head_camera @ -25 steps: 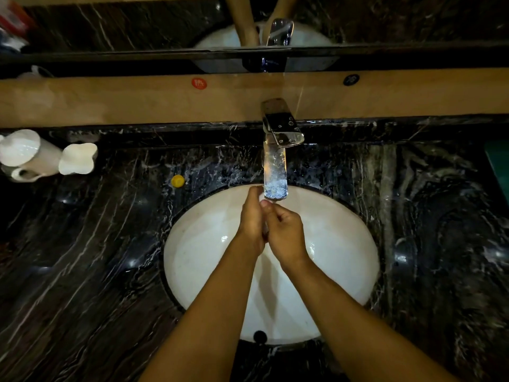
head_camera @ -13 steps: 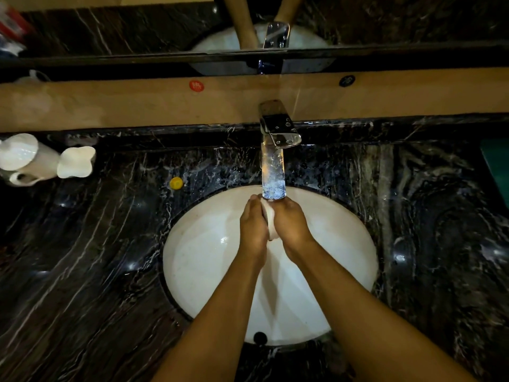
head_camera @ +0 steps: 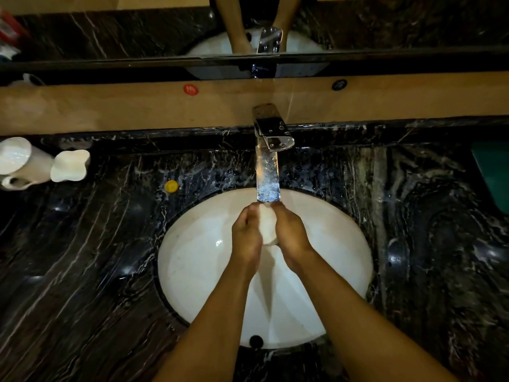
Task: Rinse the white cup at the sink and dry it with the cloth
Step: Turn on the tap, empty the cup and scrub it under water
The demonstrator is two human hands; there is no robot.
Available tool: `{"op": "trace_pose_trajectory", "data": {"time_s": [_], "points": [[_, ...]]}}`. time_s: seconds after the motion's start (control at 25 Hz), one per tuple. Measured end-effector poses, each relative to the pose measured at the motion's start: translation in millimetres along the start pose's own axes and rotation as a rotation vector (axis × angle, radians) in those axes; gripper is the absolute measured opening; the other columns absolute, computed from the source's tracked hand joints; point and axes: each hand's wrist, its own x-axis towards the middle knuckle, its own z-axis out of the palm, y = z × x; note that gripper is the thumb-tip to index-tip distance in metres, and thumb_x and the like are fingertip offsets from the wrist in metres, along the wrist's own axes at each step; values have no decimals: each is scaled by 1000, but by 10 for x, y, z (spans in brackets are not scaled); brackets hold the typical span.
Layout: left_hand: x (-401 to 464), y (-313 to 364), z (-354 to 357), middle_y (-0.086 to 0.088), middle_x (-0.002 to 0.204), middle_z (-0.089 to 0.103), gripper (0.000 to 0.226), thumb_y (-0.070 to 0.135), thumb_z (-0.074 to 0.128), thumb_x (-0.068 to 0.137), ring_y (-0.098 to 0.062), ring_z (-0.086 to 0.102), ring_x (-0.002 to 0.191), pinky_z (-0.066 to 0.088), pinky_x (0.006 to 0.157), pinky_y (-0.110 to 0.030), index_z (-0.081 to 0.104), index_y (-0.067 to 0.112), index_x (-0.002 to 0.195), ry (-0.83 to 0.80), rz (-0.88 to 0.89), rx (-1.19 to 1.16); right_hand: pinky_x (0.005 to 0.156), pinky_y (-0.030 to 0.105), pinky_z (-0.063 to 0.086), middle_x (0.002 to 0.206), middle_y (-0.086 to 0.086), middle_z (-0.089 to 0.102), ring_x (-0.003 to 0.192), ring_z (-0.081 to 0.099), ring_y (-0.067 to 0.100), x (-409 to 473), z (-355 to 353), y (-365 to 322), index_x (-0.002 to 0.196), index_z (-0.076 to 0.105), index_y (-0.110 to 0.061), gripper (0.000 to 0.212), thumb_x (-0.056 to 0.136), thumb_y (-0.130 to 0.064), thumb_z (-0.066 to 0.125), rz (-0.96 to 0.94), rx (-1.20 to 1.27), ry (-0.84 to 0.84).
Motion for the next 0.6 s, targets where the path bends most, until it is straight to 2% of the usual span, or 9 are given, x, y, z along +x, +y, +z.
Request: {"op": "trace_pose_trajectory", "data": {"time_s": [0.08, 0.16, 0.24, 0.28, 0.32, 0.4, 0.48, 0.6], "points": [[-5, 41, -44, 3, 103, 76, 27, 46, 48, 99, -22, 70, 101, 59, 83, -37, 74, 42, 97, -22, 97, 151, 86, 45, 59, 98, 7, 79, 91, 74, 23, 5, -100, -21, 102, 73, -24, 38, 100, -51, 47, 183, 157, -85], [15, 72, -56, 3, 100, 76, 30, 45, 46, 100, -23, 69, 100, 59, 84, -38, 75, 39, 94, -17, 80, 155, 87, 45, 59, 103, 8, 79, 97, 74, 26, 19, -142, 27, 110, 73, -20, 38, 101, -47, 48, 163, 225, -149], [18, 107, -17, -10, 105, 75, 32, 43, 45, 103, -32, 69, 102, 58, 87, -47, 73, 27, 102, 48, -142, 6, 86, 45, 58, 103, 10, 78, 94, 74, 25, -6, -87, 78, 107, 73, -18, 34, 104, -38, 46, 46, 232, -158], [16, 115, -6, -12, 103, 75, 32, 43, 46, 102, -32, 70, 98, 57, 85, -47, 70, 22, 107, 58, -292, -55, 83, 42, 57, 100, 9, 77, 91, 73, 23, -31, -56, 90, 103, 72, -18, 32, 105, -35, 44, -22, 173, -148], [3, 131, 2, -11, 95, 76, 32, 43, 48, 100, -30, 70, 93, 56, 83, -44, 70, 19, 105, 35, -425, -79, 80, 38, 56, 97, 8, 74, 88, 70, 20, -59, -39, 110, 100, 69, -17, 30, 105, -33, 44, -84, 83, -150], [-3, 189, -8, -6, 77, 74, 33, 43, 50, 95, -24, 69, 81, 52, 79, -37, 72, 20, 87, -52, -567, -112, 79, 35, 53, 94, 5, 69, 88, 66, 17, -109, -45, 148, 101, 64, -14, 25, 105, -30, 45, -175, -81, -204], [29, 222, -7, -3, 66, 70, 37, 42, 47, 90, -20, 70, 70, 52, 71, -32, 72, 22, 71, -78, -545, -121, 78, 34, 52, 89, 1, 69, 88, 65, 16, -110, -79, 159, 98, 65, -15, 20, 102, -26, 49, -207, -115, -219], [63, 206, 27, -3, 67, 71, 32, 40, 48, 89, -19, 71, 62, 53, 58, -29, 71, 21, 77, -13, -344, 1, 72, 31, 55, 86, 3, 74, 84, 71, 17, -120, -51, 61, 94, 71, -12, 25, 100, -28, 53, -178, -73, -159]]}}
